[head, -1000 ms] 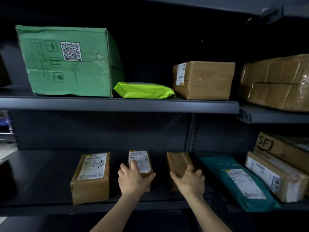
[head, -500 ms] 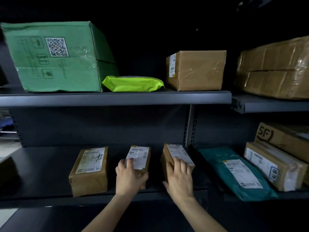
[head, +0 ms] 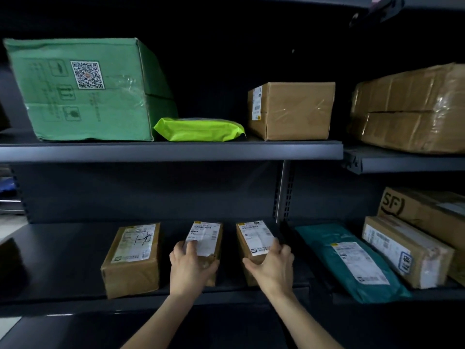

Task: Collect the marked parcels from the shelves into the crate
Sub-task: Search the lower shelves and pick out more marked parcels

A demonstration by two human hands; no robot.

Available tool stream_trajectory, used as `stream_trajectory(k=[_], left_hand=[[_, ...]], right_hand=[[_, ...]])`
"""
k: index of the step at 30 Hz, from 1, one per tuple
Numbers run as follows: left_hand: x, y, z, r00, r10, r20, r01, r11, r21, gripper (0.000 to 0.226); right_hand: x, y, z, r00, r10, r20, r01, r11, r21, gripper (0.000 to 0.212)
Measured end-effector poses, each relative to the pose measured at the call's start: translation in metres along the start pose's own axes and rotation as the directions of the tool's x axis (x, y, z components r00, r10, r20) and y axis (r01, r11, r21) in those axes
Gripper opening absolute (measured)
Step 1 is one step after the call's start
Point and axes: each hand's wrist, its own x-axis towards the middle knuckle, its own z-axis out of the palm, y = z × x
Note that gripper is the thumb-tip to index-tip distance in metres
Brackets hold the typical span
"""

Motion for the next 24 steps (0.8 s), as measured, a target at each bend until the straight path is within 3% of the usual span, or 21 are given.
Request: stream_trajectory(k=[6,10,16,24], left_hand=[[-0.001,0.003,0.003,1.000,0.000,-0.004,0.001,1.000,0.031,0.078],[-0.006,0.011,0.001,0.999,0.043,-0.032,-0.038,0.988,0.149,0.088],[-0.029,0.044,0.005,0.946,0.322,-0.039,-0.312,0.936,0.160,0.073],[-0.077,0.084,0.037,0.810,0.573,0.122,-0.581,0.813,0.037,0.061]], right_hand=[[-0.005,-0.009,0.003,1.000,-0.023,0.011,0.023,1.000,0.003,0.103],[-0.011,0.001,-0.010,0.999,-0.040,0.020,0.040,0.999,-0.003,0.107],[-0.028,0.029,-0.040,0.999,-0.036,-0.040,0.034,0.998,-0.055,0.093],[-0.070,0.087,-0.092,0.993,0.087,-0.085,-0.098,0.987,-0.131,0.078]])
